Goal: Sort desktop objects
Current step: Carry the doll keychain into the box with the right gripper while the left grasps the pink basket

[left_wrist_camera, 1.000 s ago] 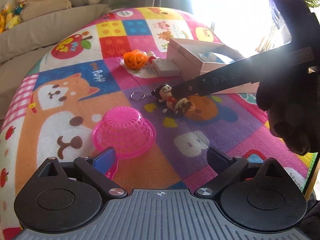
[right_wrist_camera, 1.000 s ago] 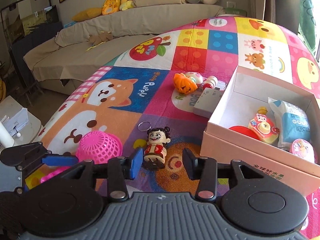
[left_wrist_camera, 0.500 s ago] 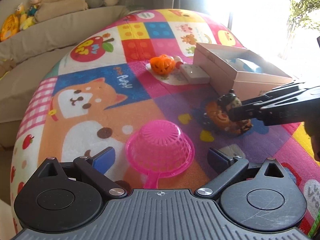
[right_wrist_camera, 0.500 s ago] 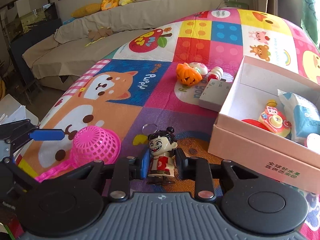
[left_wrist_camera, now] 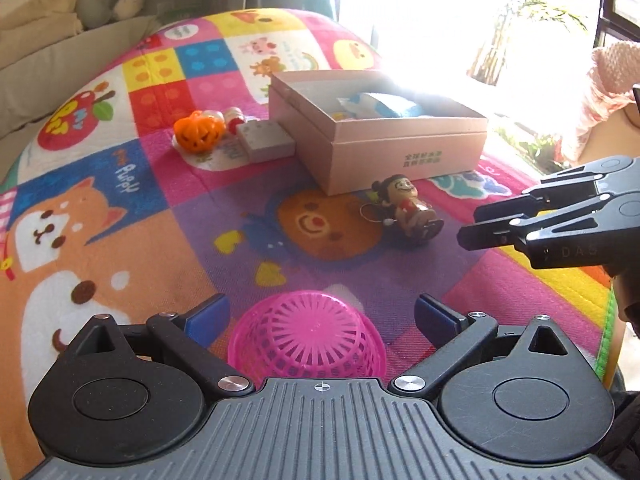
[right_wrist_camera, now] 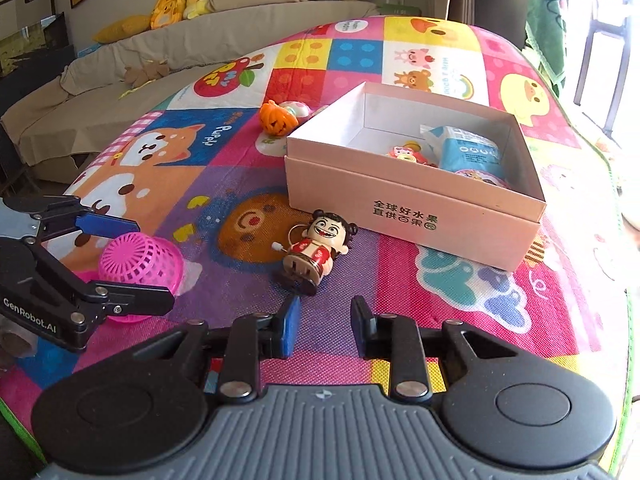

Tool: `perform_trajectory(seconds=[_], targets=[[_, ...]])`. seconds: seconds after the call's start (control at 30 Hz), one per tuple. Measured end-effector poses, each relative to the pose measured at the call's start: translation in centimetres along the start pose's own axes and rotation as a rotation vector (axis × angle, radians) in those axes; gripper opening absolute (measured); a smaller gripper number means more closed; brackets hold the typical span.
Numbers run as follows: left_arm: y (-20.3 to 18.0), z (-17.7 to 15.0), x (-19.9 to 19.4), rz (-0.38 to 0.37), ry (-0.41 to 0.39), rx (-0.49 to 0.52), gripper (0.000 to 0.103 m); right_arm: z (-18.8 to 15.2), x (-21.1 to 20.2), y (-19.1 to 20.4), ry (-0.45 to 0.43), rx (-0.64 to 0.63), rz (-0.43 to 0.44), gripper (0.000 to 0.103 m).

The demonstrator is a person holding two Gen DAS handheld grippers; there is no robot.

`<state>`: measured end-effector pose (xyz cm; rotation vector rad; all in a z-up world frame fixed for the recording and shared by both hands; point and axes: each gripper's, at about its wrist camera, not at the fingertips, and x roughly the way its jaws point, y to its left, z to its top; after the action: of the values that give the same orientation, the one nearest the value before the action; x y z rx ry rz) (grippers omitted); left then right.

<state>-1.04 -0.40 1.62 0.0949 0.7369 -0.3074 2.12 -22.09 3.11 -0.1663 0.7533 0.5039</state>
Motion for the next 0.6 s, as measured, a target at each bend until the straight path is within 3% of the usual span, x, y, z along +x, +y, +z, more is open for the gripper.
perform_trajectory(seconds=[0.2, 0.4, 0.53, 0.6], targets=[[0.5, -0.5, -0.9, 0.042, 0.013, 0.038, 0.101, 1.4, 0.7, -0.4, -0.044, 0.085, 0.031, 0.052], [0.5, -1.6, -2.1, 0.048, 0.037, 0.091, 0.102, 3.2, 3.5, -0.1, -0.006, 0.163, 0.072, 0.052], [0.5, -2.5, -2.3, 0.038, 0.049, 0.085, 0.102, 3.2, 5.0, 0.6, 0.015, 0.145, 0.067, 0.052], [0.8, -2.5, -2.0, 0.055, 0.045, 0.078, 0.102, 3.0, 5.1, 0.8, 0.014, 0.12, 0.047, 0.045]])
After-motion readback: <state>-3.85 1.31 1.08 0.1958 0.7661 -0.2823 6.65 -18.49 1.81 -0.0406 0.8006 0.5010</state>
